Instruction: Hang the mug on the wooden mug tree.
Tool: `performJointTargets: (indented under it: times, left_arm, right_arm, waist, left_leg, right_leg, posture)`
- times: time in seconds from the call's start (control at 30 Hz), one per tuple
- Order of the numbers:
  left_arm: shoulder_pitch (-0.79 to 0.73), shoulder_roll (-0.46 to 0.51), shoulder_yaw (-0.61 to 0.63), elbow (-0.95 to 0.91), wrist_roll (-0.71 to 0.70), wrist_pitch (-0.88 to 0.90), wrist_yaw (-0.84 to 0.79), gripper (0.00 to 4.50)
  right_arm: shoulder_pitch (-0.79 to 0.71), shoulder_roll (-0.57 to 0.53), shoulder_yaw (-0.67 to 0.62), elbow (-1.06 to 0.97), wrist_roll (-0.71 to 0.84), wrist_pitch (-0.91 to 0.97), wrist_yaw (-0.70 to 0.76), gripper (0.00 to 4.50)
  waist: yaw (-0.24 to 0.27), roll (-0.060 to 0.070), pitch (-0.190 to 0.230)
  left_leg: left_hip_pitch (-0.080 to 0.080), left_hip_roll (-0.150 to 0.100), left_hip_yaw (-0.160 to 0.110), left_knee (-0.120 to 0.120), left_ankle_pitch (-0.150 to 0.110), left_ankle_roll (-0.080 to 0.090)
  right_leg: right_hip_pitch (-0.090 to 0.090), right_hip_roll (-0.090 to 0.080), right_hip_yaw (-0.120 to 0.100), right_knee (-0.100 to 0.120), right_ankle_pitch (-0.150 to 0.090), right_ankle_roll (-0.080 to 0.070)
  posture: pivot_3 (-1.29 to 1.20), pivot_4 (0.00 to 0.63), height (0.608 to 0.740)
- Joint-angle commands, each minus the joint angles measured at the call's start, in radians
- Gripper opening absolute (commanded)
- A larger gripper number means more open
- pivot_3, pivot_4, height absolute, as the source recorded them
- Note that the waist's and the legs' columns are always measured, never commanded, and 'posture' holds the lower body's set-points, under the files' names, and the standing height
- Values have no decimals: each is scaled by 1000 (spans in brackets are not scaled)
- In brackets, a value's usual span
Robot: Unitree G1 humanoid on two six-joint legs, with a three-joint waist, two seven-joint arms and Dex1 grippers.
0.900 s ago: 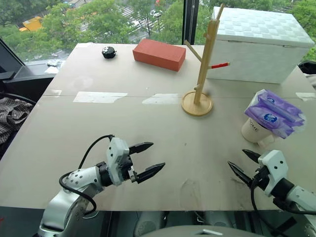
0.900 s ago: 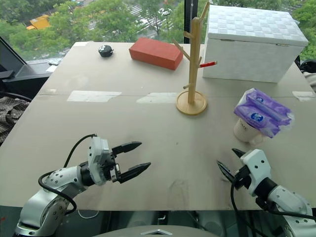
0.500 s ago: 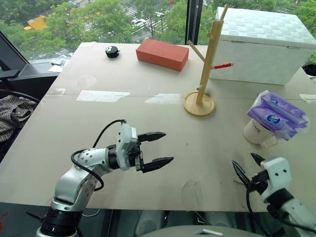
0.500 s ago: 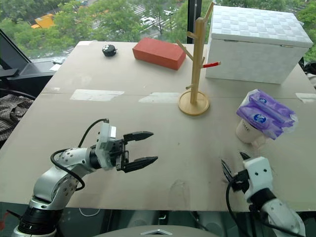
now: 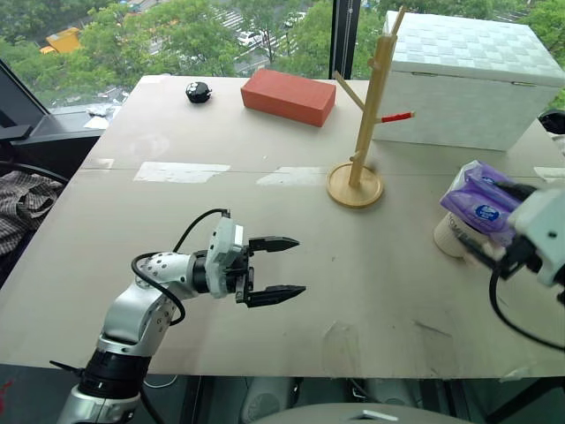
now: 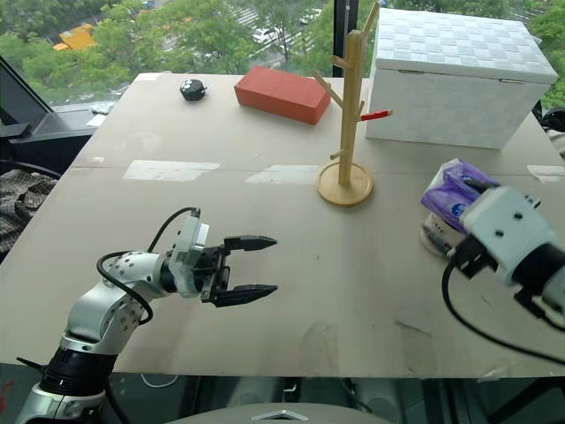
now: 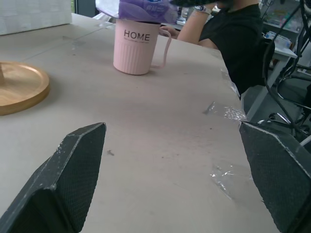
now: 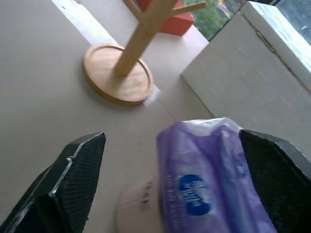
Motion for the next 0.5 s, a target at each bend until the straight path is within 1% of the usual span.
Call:
performJointTargets:
  times: [0.03,0.13,0.27,0.43,0.47,0.5]
  left_arm:
    - [16,-3,13,-56,-7,-20,7,4500]
    - [24,-8,10,-68,-3,-21,19,4500]
    - [51,-11,18,-116,-11,-4,57,4500]
    - [110,-8,33,-186,-15,4,108,4500]
    - [124,-6,39,-204,-22,10,119,4500]
    - [138,-3,43,-220,-28,15,127,4500]
  right_arm:
    - [-81,-61,48,53,10,58,36,4472]
    - [-153,-100,151,103,-38,68,31,4472]
    - [-297,-93,301,198,-73,104,7,4472]
    - [-351,-72,403,273,-148,111,-14,4472]
    - [-356,-63,412,277,-153,115,-14,4238]
    - [-362,-58,421,281,-160,114,-10,3888]
  waist:
    - [-1,0,0]
    - [-2,-2,1]
    - [-10,-3,2]
    - [-12,-3,2]
    - [-12,-3,2]
    - [-11,-3,2]
  left_leg:
    - [0,0,0,0,0,0]
    - [-1,0,1,0,-1,1]
    - [-1,0,3,2,-1,3]
    - [-1,0,2,2,-1,3]
    - [-1,0,2,2,-1,3]
    - [-1,0,2,2,-1,3]
  right_leg:
    - [0,0,0,-1,0,0]
    - [0,1,1,-2,0,0]
    - [0,0,2,-2,0,1]
    - [0,-2,2,-2,0,1]
    - [0,-2,2,-1,0,1]
    - [0,-1,2,-1,0,1]
  posture:
    - [0,150,740]
    - [0,150,740]
    - [0,150,740]
    - [0,150,740]
    - [0,150,740]
    - [0,150,740]
